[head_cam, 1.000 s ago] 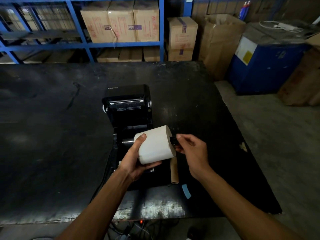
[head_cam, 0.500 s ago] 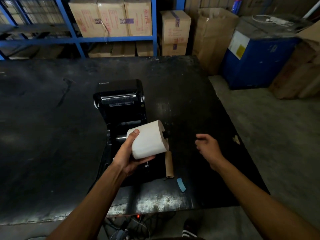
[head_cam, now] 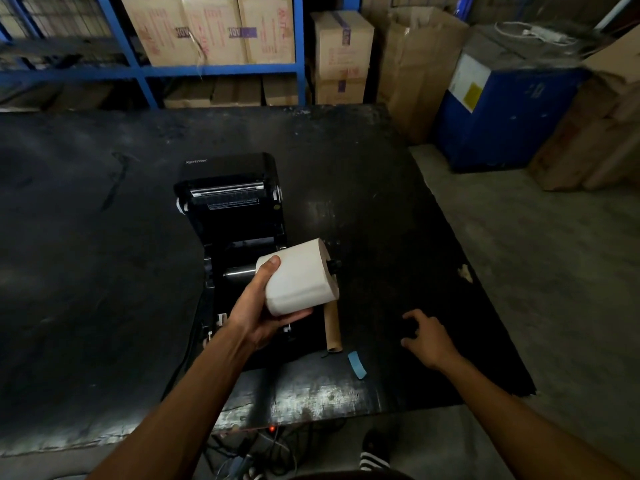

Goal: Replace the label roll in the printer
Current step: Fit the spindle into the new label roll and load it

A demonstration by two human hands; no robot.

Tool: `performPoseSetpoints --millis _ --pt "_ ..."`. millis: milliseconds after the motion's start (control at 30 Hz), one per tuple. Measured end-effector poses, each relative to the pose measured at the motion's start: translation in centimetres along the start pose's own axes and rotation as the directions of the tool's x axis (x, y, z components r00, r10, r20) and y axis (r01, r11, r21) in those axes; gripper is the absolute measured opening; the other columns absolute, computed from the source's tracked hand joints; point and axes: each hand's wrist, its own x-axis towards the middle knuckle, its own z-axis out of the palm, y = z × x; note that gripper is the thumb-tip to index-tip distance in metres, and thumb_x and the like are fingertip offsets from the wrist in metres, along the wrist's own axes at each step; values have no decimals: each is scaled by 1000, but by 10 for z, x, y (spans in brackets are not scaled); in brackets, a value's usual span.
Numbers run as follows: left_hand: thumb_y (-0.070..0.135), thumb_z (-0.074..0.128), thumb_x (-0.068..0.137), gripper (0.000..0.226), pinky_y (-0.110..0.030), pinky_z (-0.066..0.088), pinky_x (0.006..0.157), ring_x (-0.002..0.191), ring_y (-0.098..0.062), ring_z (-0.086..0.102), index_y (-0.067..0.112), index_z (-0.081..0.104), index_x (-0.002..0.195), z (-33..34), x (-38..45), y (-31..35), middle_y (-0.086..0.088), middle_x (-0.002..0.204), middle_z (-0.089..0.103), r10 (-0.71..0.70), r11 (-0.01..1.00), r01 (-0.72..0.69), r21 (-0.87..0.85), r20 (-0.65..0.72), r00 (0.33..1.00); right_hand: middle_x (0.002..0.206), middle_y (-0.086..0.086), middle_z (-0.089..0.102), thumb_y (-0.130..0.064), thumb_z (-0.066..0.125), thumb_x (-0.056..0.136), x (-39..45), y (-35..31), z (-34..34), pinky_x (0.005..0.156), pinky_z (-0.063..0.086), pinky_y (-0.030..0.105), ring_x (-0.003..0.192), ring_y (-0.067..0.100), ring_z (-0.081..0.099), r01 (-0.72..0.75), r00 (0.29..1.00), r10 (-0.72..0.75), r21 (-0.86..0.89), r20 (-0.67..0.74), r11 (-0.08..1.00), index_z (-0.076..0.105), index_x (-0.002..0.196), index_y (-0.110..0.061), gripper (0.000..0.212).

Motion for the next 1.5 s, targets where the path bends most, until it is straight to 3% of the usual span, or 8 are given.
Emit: performPoseSetpoints --millis 133,200,267,367,767,1033,1367,1500 --pt "46 89 43 78 -53 58 66 82 -32 75 24 62 112 1 -1 -2 -11 104 72 -14 1000 14 3 10 1000 104 11 61 -11 70 85 -12 -21 -4 71 51 26 87 19 61 2 999 -18 458 31 889 53 127 -19 46" --pt "46 87 47 74 -53 58 66 82 -32 75 24 62 112 0 -1 -2 -10 98 75 -17 1000 17 1 10 1000 99 8 65 -5 63 88 -16 -41 -11 70 50 27 85 17 62 -114 987 -40 860 154 498 58 122 -15 36" --pt "46 85 52 68 -53 59 65 81 -31 75 24 62 112 -2 1 -2 -8 91 78 -19 1000 19 -3 14 1000 99 9 67 -2 56 91 -18 -60 -20 71 50 28 82 17 61 -208 968 -118 972 220 111 64 116 -8 26" --pt "46 83 54 63 -52 59 63 80 -30 75 24 62 110 -3 1 -2 -6 85 79 -17 1000 17 -5 18 1000 101 15 68 -3 50 94 -22 -83 -34 75 50 27 85 19 62 -247 948 -218 967 230 -54 67 114 -2 26" --pt "46 83 52 64 -54 58 67 88 -32 73 23 64 109 -8 -3 0 -5 84 79 11 1000 -10 -20 0 1000 84 -3 77 -3 58 91 -40 -135 -37 77 55 35 81 15 70 7 963 -262 967 62 254 64 115 -26 33" --pt "46 82 57 60 -55 58 67 85 -33 75 24 63 109 -12 -1 0 -7 87 79 8 999 -9 -43 -17 1000 100 3 71 -1 60 89 -45 -149 -22 69 58 26 86 11 71 321 947 -174 835 -270 447 63 98 -24 24" --pt "49 89 43 75 -54 58 69 82 -31 75 25 63 109 -10 2 1 -6 86 79 9 1000 -9 -12 -11 1000 94 2 72 -14 64 90 -46 -150 -7 82 58 40 90 12 68 435 896 -325 741 -302 512 65 94 -21 8" --pt "51 92 37 83 -54 58 70 82 -31 75 23 64 110 -8 3 0 -7 86 79 -2 1000 2 6 -11 1000 102 -7 70 -9 67 87 -45 -150 -6 84 56 30 95 5 66 470 874 -381 726 -302 503 64 98 -35 28"
